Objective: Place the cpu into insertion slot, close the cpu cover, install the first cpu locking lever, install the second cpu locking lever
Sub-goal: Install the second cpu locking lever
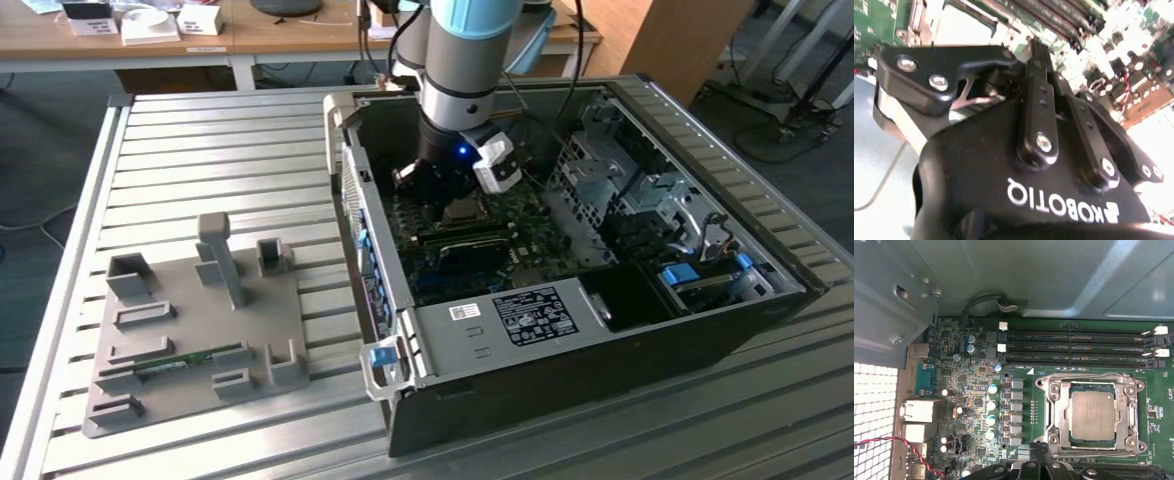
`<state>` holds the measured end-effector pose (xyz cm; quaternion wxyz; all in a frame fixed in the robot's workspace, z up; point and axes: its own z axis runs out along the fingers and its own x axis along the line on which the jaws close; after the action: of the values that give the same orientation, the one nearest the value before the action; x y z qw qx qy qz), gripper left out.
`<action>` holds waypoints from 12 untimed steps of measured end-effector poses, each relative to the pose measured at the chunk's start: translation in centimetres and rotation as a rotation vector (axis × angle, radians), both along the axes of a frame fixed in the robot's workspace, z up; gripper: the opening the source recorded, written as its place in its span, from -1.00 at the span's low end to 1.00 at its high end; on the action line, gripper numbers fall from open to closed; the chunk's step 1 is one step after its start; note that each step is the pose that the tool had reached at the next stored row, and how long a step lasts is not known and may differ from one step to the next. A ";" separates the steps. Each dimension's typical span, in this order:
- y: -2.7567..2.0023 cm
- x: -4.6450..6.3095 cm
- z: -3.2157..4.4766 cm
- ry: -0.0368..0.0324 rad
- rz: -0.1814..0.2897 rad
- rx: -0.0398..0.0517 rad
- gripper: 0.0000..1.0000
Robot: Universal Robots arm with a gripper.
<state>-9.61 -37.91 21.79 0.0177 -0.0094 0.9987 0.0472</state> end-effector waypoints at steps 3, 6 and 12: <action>0.01 0.1 0.01 0.0002 0.000 -0.0002 -0.79; 0.03 0.6 0.00 0.0001 -0.002 -0.0001 -0.79; 0.22 2.3 -0.01 0.0000 -0.006 0.0000 -0.79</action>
<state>-7.27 -37.69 21.78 0.0178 -0.0064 0.9987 0.0471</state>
